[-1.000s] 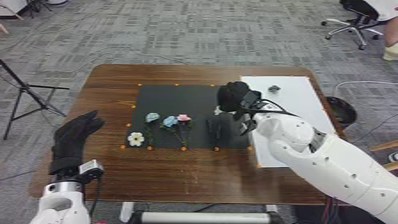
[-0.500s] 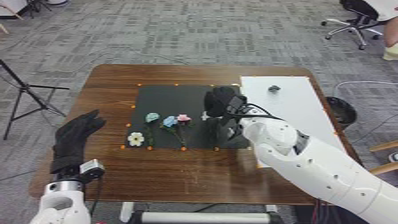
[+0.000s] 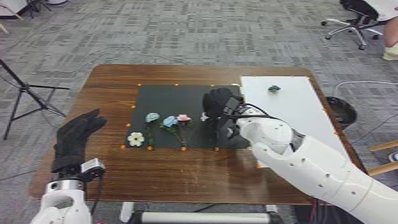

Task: Arrange flowers

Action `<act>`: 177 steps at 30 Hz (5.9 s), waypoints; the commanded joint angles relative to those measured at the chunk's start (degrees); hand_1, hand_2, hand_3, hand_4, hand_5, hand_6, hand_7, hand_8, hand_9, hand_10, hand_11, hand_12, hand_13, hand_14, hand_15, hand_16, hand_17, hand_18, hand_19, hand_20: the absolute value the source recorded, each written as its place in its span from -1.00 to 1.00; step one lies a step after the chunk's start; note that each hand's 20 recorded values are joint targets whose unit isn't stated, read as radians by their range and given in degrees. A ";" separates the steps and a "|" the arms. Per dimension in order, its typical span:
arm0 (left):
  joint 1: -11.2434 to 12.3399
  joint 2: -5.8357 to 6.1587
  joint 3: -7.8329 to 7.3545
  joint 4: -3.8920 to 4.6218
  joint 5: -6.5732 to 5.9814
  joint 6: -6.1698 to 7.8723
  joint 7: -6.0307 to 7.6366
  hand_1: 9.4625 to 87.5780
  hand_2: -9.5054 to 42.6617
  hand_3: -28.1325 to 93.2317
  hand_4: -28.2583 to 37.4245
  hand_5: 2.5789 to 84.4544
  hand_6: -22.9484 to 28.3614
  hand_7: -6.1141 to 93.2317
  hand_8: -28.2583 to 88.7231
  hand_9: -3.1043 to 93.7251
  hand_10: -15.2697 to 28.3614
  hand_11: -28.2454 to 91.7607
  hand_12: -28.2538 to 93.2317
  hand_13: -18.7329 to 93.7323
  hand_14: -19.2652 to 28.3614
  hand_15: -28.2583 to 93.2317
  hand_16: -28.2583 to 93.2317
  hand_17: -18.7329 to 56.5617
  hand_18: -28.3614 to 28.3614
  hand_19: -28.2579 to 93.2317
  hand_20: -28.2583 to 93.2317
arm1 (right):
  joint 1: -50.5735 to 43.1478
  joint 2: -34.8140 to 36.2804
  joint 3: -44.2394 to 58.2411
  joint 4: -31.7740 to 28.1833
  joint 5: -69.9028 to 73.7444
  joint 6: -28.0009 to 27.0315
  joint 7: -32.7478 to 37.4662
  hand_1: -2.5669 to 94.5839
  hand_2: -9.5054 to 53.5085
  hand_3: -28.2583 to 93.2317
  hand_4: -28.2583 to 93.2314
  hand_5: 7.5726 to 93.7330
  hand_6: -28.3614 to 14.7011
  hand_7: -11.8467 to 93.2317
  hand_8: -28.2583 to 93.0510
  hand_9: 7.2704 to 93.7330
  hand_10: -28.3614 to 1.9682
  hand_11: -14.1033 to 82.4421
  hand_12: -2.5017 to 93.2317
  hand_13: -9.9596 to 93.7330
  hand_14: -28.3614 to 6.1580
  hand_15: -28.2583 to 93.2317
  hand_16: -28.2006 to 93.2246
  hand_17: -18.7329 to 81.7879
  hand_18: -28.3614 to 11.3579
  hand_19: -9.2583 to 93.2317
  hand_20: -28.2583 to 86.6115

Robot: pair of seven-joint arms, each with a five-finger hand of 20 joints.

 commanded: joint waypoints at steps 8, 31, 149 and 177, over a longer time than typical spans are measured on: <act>0.08 -0.31 0.07 0.03 -0.11 -0.52 0.35 -0.61 -0.80 0.65 -0.85 0.23 -0.06 -0.54 -0.65 0.20 0.34 -0.16 -0.29 0.17 0.54 -0.24 -0.50 -0.22 0.40 -0.43 -0.19 | 0.42 2.59 3.33 -0.46 -0.18 -5.18 0.10 0.21 -0.90 0.39 -0.80 0.48 0.37 -0.45 -0.48 0.48 0.21 -0.48 -0.61 0.56 0.07 0.18 0.00 0.05 -0.57 0.51 0.48; 0.37 -0.40 0.16 -0.12 -0.14 -0.52 0.59 -0.62 -0.83 0.66 -0.85 0.22 -0.06 -0.55 -0.64 0.20 0.34 -0.16 -0.29 0.17 0.54 -0.24 -0.50 -0.22 0.41 -0.42 -0.19 | 0.63 2.35 10.86 -2.71 4.81 -1.11 4.20 -0.31 -0.91 0.50 -0.74 0.15 0.26 -0.51 -0.67 0.20 -0.07 -0.53 -0.61 0.42 -0.17 0.17 -0.04 -0.06 -0.68 0.45 0.46; 0.56 -0.24 0.28 -0.53 0.36 -1.61 -1.29 -0.61 -0.82 0.65 -0.84 0.22 -0.05 -0.55 -0.64 0.20 0.34 -0.16 -0.29 0.17 0.54 -0.24 -0.50 -0.23 0.41 -0.43 -0.19 | -19.95 2.14 14.17 -12.72 1.49 8.49 13.95 0.32 -1.00 0.29 -0.75 0.72 0.42 -0.47 -0.42 0.86 0.18 -0.56 -0.40 0.83 0.32 0.38 0.00 0.27 -0.71 0.86 0.46; 1.64 -0.09 -2.22 -2.52 9.19 -3.07 0.53 -0.80 -0.81 0.62 -0.99 0.20 0.00 -0.64 -0.64 0.19 0.37 -0.23 -0.32 0.03 0.46 -0.34 -0.51 -0.24 0.31 -0.50 -0.22 | -34.64 2.07 51.48 -24.44 65.76 -20.87 -6.29 -0.48 -0.59 0.45 -0.75 0.20 0.18 -0.59 -0.64 0.15 -0.16 -0.55 -0.60 0.19 -0.30 -0.25 -0.06 -0.13 -0.45 -0.12 0.18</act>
